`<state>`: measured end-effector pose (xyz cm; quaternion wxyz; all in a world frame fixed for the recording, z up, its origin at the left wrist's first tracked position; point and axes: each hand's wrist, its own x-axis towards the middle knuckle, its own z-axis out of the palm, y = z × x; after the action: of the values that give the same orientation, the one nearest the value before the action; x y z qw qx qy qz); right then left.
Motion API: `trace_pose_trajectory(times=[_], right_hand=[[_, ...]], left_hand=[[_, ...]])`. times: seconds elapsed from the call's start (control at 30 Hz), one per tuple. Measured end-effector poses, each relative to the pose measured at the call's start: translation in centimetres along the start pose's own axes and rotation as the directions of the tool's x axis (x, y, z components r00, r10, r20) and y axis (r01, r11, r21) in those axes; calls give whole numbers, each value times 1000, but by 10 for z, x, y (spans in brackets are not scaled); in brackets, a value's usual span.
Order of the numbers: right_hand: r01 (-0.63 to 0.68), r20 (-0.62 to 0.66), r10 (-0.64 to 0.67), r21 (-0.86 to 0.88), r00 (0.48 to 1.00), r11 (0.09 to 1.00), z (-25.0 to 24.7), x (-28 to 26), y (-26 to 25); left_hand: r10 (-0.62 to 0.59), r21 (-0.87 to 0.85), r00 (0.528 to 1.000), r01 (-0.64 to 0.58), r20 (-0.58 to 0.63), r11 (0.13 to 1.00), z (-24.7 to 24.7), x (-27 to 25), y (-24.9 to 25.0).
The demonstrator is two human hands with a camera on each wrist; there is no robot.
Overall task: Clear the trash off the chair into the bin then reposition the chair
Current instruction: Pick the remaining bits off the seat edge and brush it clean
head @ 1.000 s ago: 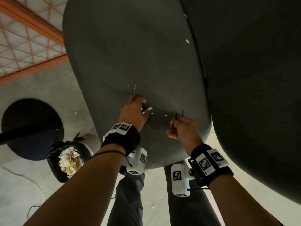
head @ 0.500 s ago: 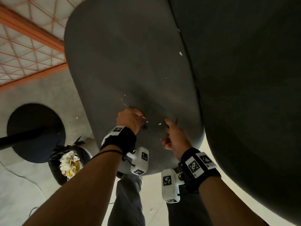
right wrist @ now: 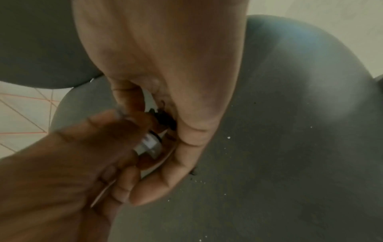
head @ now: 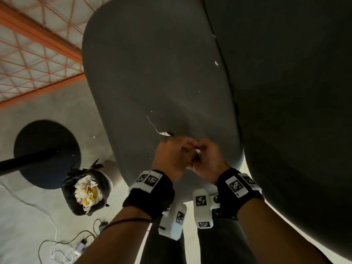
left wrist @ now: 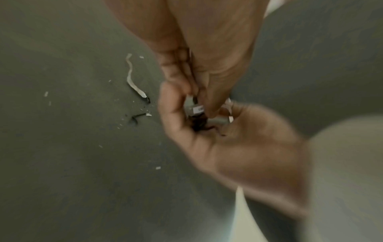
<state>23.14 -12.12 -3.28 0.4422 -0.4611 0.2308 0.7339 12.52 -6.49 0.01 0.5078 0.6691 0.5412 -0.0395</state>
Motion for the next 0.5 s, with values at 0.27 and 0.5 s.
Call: trace_pose_trajectory(times=[0.27,0.5], right_hand=[[-6,-247,-51,-227,968,974,24,5,11],[64,-387,-244,-424,889,903,8,4,13]], left_hand=[[182,110,943,-219,279,970,-31,-6,-8],[89,427,993,-111,72,898,-57,36,-64]])
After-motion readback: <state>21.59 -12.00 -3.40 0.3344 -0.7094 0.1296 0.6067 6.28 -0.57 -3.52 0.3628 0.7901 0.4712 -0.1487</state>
